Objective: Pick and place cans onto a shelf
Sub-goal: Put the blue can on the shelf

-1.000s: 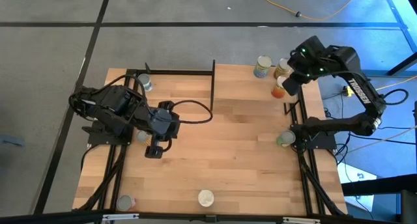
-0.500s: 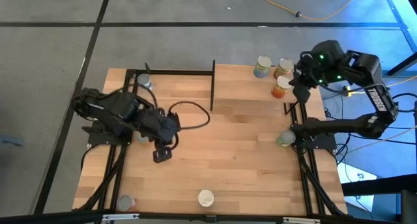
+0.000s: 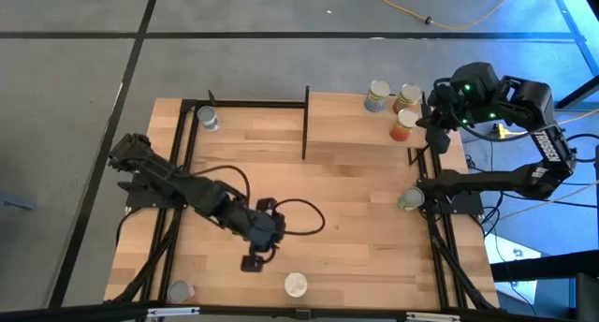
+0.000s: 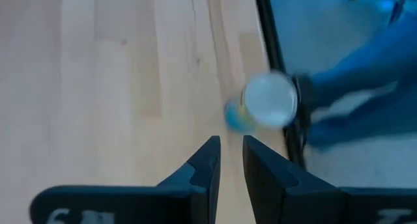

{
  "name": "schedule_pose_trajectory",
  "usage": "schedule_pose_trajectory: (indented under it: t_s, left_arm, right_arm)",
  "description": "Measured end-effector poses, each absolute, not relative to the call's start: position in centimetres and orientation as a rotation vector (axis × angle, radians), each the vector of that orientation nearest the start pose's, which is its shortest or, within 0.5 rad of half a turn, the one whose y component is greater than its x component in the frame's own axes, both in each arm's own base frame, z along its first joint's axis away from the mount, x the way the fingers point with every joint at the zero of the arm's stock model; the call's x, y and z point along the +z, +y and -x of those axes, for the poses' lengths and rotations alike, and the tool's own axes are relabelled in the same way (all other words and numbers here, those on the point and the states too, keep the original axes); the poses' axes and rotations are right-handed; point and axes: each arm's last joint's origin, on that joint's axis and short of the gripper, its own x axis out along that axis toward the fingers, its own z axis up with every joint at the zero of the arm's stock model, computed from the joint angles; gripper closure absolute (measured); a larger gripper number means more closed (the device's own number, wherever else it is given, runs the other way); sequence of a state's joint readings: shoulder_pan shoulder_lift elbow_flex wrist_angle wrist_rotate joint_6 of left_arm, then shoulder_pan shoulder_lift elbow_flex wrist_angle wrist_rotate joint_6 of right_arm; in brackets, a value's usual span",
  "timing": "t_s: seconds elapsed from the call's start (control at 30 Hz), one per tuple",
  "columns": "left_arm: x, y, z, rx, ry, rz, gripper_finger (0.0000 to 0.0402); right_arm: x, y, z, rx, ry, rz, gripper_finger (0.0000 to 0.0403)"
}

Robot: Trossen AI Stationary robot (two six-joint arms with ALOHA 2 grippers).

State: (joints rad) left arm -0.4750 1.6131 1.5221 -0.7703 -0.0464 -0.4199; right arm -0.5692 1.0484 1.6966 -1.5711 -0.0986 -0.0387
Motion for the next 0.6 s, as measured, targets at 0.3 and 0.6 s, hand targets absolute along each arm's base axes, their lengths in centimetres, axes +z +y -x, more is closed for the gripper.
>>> schedule_pose_trajectory:
  t_s: [0.3,0.6]
  left_arm:
    - [28.0,-18.4,-31.8,-0.206,0.803,0.299,0.0343]
    - [24.8,-20.6,-32.9,-0.157,0.832,0.318,0.0343]
  right_arm:
    - [45.2,-4.7,-8.7,-0.355,0.883,-0.195,0.0397]
    - [45.7,-2.9,-8.3,0.025,0.790,-0.158,0.0397]
